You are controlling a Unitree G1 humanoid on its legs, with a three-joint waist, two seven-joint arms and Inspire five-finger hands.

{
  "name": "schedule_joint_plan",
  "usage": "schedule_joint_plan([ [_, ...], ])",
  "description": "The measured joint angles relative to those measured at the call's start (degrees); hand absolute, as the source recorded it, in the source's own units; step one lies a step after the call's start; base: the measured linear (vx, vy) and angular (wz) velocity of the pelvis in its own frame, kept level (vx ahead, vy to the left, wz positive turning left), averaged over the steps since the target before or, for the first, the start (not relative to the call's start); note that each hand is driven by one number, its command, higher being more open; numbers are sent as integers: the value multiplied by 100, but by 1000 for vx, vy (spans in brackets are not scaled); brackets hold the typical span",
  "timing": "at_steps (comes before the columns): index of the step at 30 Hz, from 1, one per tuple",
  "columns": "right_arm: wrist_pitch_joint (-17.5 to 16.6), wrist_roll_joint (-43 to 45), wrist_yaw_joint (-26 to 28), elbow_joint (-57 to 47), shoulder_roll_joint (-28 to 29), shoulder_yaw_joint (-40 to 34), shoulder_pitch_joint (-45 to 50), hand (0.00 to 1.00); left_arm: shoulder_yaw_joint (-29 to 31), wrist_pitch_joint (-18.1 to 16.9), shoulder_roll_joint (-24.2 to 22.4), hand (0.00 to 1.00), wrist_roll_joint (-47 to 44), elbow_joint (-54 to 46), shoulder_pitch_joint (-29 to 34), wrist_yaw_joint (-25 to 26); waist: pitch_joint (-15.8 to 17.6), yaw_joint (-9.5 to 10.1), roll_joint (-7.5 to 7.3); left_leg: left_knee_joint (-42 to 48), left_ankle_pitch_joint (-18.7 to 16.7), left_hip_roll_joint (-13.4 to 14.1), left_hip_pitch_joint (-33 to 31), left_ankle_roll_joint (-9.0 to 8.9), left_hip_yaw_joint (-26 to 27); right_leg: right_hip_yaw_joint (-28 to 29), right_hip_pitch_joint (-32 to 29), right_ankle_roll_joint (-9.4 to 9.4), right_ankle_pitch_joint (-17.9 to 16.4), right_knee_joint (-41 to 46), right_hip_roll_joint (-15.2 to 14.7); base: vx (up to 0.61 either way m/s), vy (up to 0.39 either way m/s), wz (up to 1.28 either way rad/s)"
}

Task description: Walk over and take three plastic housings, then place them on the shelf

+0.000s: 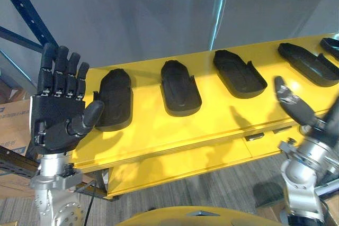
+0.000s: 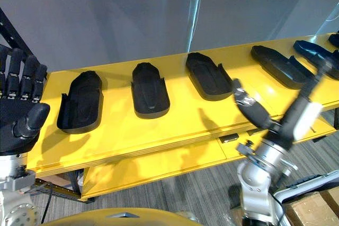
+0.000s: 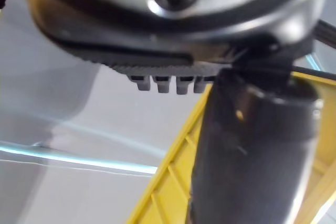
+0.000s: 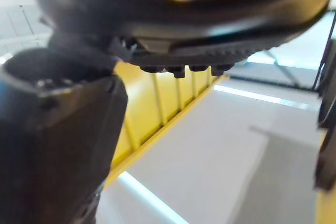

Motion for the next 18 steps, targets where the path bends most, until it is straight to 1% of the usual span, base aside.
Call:
schedule_joint_plan([
  [1,12,2,-50,189,-2,-92,25,100,31,39,0,100,-7,18,25,-86,-1,-8,10,0,0,1,-5,0,4,0,-3,0,0,-5,1,0,0,0],
  [3,37,46,-231,903,-1,-373,225,100,74,193,2,100,-94,333,135,-712,-7,-15,60,0,-4,1,-17,1,14,-2,-6,2,1,-28,4,0,0,0],
  [4,37,138,-255,1063,-1,-413,262,100,73,257,2,100,-197,465,157,-903,-5,-18,75,0,-7,1,-18,-1,17,-2,-6,3,1,-34,5,36,13,-2],
  [5,39,365,-309,1354,3,-485,313,100,73,365,2,100,-403,791,153,-1233,3,-27,140,0,-10,2,-17,-2,21,-1,-5,4,1,-37,8,35,12,-2],
  [6,42,556,-347,1632,5,-548,342,100,77,433,1,100,-533,1117,145,-1440,32,-37,195,0,-11,4,-18,-2,24,-1,-6,4,1,-41,10,30,12,-1],
  [8,54,785,-393,2053,25,-602,392,100,78,539,0,100,-718,1618,154,-1768,58,-37,239,0,-12,14,-21,-5,27,-2,-6,4,1,-49,20,0,0,0],
  [12,208,1033,-294,2840,208,-601,400,100,50,658,-9,100,-1141,2412,258,-2343,89,-17,194,0,-24,29,-17,-25,40,5,-6,-3,-8,-66,34,0,0,0],
  [13,282,1193,-183,3249,335,-535,400,100,-15,656,-10,100,-1199,2852,269,-2505,95,-6,170,0,-25,23,0,-40,41,9,-7,-8,-36,-33,24,0,0,0],
  [15,319,1294,-95,3531,379,-423,398,100,-86,654,-10,100,-1243,3129,270,-2562,108,-6,154,0,-18,12,23,-61,36,10,-10,-15,-80,29,5,0,0,0],
  [18,520,1579,190,3994,586,-121,406,100,-283,628,-4,100,-1382,3489,274,-2738,143,-4,95,-1,-26,-6,80,-72,14,11,-4,-25,-169,135,-27,0,0,0],
])
